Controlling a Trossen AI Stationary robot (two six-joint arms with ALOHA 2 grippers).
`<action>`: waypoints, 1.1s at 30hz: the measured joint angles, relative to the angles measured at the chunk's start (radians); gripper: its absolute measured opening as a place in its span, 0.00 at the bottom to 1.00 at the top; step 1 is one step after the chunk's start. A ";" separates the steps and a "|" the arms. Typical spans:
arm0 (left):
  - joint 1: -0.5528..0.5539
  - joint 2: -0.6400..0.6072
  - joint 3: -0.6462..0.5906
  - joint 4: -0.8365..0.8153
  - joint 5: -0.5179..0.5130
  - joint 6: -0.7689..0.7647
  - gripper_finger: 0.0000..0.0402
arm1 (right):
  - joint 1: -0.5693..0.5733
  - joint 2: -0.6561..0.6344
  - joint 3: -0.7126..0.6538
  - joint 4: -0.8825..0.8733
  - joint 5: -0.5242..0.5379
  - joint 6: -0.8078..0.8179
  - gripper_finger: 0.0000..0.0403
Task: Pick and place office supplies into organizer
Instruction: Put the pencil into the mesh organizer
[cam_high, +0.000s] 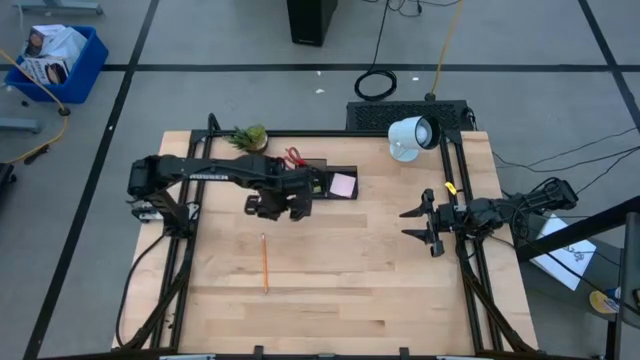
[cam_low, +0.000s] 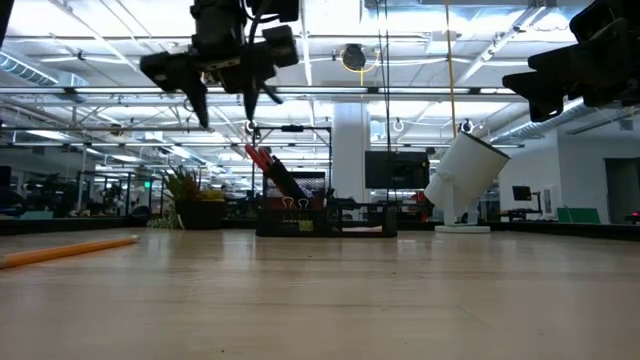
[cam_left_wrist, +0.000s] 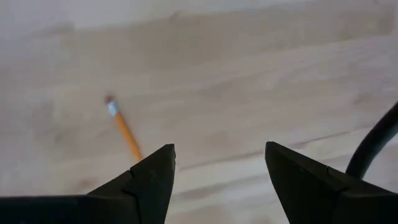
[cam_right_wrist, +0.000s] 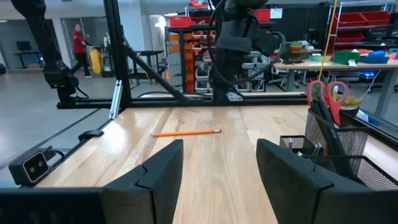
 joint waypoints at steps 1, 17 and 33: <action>0.000 0.000 0.000 0.013 -0.014 0.020 0.63 | 0.000 0.000 0.000 0.000 0.000 0.000 0.48; 0.039 0.000 0.001 0.043 -0.277 -0.050 0.63 | 0.000 0.000 0.000 0.000 0.000 0.000 0.48; -0.135 0.001 -0.188 0.021 -0.165 -0.515 0.63 | 0.000 0.000 0.000 0.000 0.000 0.000 0.48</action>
